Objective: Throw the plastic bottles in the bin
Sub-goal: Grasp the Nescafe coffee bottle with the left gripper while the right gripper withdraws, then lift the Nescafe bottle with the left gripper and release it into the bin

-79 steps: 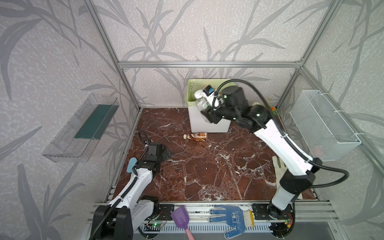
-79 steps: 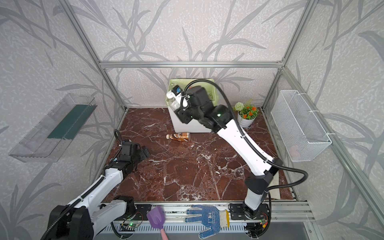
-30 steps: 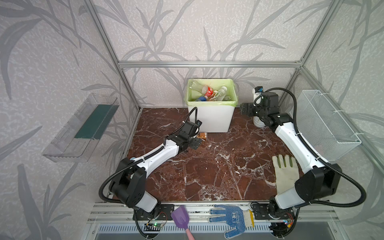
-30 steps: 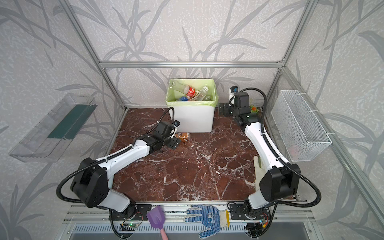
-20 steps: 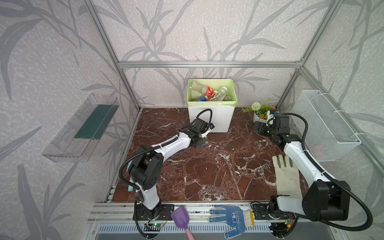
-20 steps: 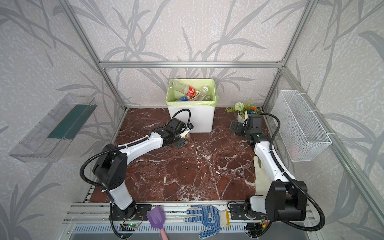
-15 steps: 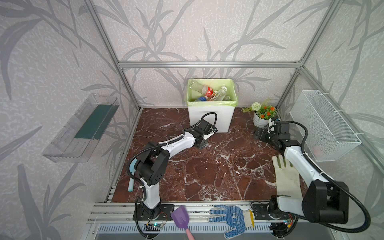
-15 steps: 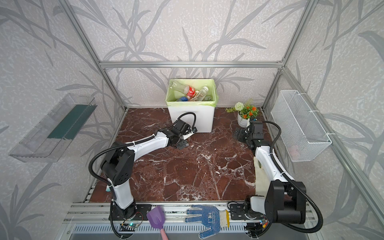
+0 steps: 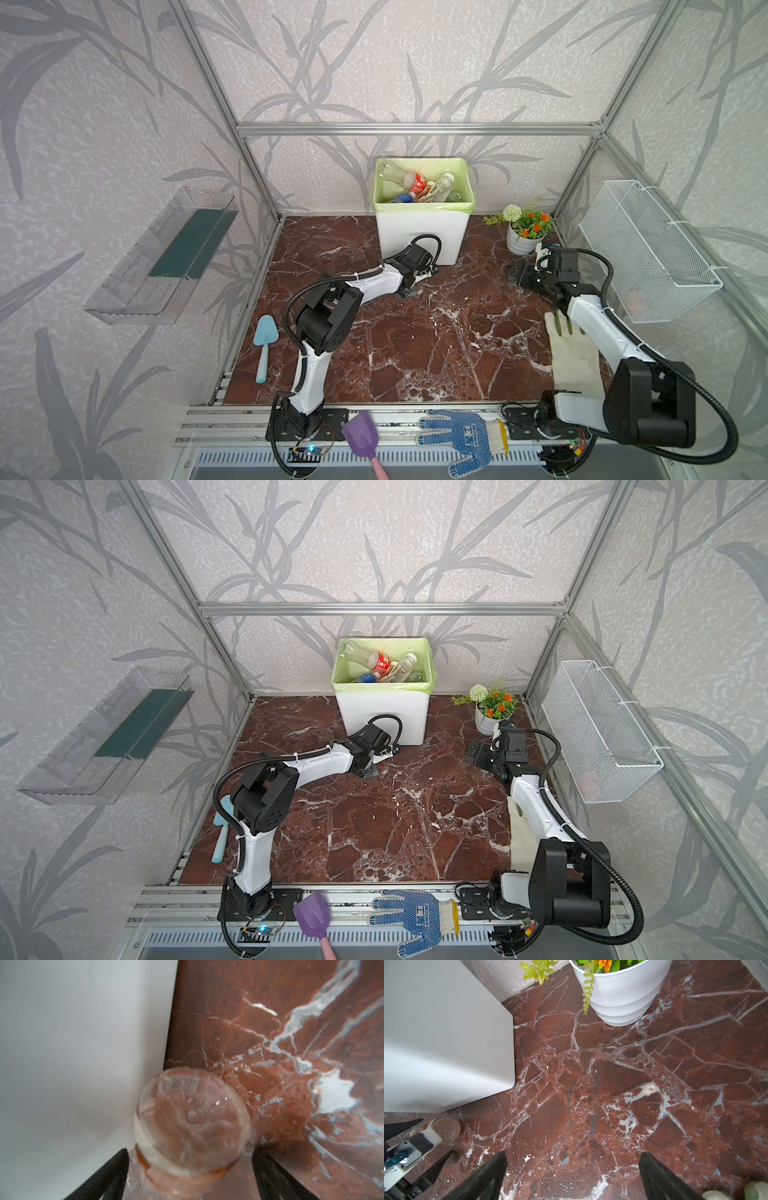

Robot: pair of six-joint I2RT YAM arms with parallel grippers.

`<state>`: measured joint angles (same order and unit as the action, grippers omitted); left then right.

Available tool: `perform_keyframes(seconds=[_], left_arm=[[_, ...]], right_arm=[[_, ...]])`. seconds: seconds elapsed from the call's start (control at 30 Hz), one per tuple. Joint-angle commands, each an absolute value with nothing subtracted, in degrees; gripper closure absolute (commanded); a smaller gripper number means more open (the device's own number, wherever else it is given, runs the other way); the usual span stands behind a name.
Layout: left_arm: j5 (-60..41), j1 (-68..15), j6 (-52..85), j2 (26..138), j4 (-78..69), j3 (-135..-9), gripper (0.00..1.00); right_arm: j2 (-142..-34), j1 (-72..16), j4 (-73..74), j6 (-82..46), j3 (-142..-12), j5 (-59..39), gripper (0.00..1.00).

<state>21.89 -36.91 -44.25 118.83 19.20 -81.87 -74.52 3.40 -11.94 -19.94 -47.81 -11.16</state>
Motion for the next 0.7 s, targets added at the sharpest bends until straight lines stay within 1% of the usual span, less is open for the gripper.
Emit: perform_keyframes(seconds=[0.0,0.1,0.23,0.33,0.47,0.67], left_arm=[[23.23,-36.91,-47.1,121.14,18.56,-83.42,0.08],[23.55,-36.83,-47.74,122.54,19.02,-84.05,0.13],[22.12,-37.07,-46.4,122.45,21.4,-84.42,0.31],[20.02,-37.3,-45.1,120.13,22.01,-83.06,0.41],[18.55,-37.7,-43.64,116.64,23.01,-81.43,0.46],[13.91,-38.43,-35.22,110.35,29.84,-81.95,0.52]], right_arm=[[-74.78,3.69,-11.46,-20.27,-47.2,-12.13,0.01],[-74.68,3.69,-11.77,-19.97,-47.09,-12.13,0.01],[-74.66,3.69,-11.86,-20.08,-47.02,-12.13,0.01],[-74.85,3.69,-11.61,-20.3,-47.07,-12.43,0.01],[-75.14,3.69,-11.26,-20.66,-47.02,-13.01,0.01],[-75.15,3.69,-10.99,-20.92,-46.94,-13.69,0.01]])
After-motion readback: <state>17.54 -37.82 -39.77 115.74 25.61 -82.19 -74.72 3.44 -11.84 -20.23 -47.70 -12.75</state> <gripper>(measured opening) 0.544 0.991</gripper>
